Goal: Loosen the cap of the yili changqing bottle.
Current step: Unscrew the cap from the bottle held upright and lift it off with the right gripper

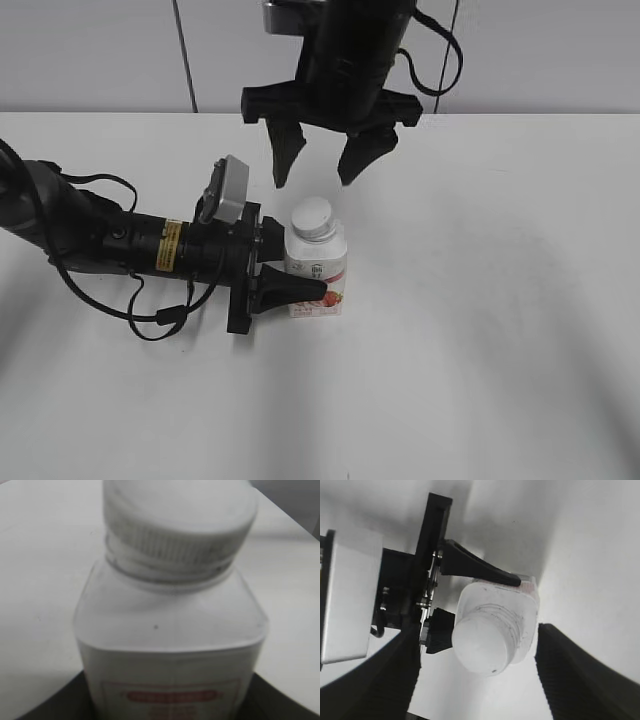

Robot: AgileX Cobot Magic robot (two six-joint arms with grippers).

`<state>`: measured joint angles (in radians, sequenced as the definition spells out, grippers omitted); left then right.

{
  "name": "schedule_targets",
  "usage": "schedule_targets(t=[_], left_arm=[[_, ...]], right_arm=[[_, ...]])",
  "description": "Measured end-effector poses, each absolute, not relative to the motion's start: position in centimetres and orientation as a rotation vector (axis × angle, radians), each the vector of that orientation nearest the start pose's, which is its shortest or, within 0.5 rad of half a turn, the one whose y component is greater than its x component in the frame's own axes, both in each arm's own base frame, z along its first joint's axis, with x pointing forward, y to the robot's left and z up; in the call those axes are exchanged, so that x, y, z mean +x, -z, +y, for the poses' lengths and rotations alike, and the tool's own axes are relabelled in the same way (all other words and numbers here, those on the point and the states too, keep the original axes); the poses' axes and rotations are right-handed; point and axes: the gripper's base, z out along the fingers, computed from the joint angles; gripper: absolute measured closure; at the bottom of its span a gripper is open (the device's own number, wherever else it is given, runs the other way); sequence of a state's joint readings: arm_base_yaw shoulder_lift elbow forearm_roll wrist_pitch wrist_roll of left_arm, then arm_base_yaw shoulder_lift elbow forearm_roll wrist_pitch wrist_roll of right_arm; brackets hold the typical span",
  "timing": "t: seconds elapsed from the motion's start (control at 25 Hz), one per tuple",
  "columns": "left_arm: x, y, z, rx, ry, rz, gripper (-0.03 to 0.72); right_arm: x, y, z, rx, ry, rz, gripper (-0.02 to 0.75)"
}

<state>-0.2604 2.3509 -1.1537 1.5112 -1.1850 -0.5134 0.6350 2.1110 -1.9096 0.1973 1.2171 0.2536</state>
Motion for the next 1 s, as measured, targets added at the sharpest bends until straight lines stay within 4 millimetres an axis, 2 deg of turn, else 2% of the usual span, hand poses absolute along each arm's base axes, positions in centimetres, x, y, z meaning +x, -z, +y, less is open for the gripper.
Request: schedule_targets(t=[0.4,0.64,1.0], left_arm=[[34.3,-5.3,-17.8,1.449,1.077,1.445,0.322],[34.3,-5.3,-17.8,1.448,1.077,1.445,0.322],[34.3,-5.3,-17.8,1.448,1.077,1.445,0.322]], right_arm=[[35.0,-24.3,28.1,-0.38,-0.431,3.004,0.174],[35.4,-22.5,28.4,-0.373,-0.409,3.046,0.174],[35.4,-22.3,28.3,-0.378,-0.388,3.045,0.174]])
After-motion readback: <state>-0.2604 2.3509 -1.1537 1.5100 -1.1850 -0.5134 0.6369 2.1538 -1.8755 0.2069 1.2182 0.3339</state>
